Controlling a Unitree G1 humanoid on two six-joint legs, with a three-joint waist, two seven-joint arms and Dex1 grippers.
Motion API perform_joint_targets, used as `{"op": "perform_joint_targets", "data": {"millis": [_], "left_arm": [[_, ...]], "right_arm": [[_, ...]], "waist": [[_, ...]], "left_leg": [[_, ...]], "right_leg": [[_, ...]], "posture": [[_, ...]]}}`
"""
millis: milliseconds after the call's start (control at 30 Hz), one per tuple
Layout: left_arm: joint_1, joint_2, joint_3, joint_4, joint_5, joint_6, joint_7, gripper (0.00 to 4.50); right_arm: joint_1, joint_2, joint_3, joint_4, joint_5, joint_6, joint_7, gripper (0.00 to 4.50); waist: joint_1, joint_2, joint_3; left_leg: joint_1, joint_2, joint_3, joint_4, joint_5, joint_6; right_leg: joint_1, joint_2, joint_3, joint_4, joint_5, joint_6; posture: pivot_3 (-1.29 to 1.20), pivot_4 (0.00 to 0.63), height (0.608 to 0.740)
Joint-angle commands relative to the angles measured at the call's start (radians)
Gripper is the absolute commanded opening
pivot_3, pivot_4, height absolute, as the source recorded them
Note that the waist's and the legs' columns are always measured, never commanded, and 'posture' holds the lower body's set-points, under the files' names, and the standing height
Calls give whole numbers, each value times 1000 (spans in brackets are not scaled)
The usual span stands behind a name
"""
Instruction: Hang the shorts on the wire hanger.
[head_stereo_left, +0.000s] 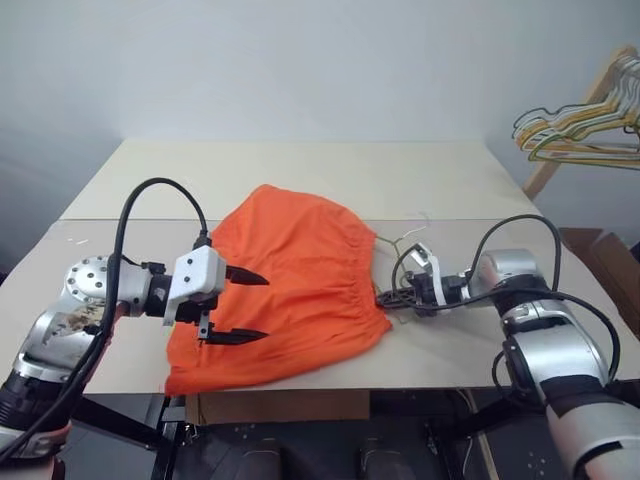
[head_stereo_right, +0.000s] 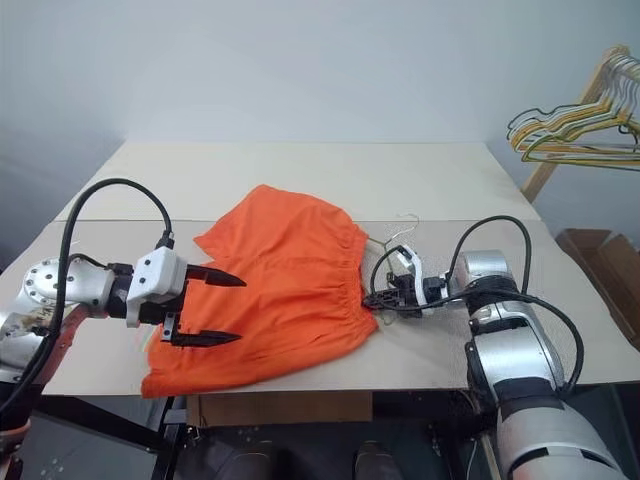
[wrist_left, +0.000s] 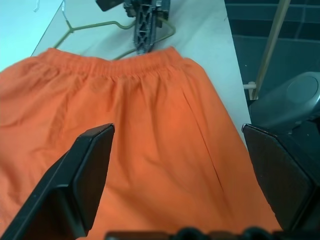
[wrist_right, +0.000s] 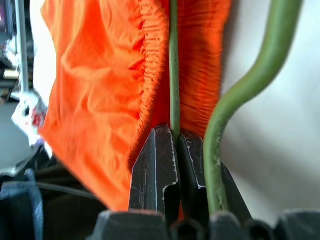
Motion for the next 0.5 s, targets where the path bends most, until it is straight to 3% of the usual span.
{"op": "perform_joint_targets", "data": {"millis": [33,300,500], "left_arm": [[-20,8,17,-20,-6,-12,4,4441],[-78,11,5,46,20,-47,-15,4441],[-325,-14,-31,315,113,-171,-42,4441]], "right_arm": [[-8,-22,-33,-94,-14,-34,4,0],[165,-193,95,-872,-101,-117,-45,0],[102,-273,219,-1114,-250,-271,-68,0]], "waist": [[-1,0,0],[-3,2,1],[-15,2,1]], "left_leg": [[0,0,0,0,0,0],[-1,0,0,0,0,0],[0,1,0,0,0,0]], "right_leg": [[0,0,0,0,0,0],[-2,0,0,0,-2,4],[-1,1,0,0,-4,7]], "posture": [[64,42,740],[6,34,740],[-47,21,740]]}}
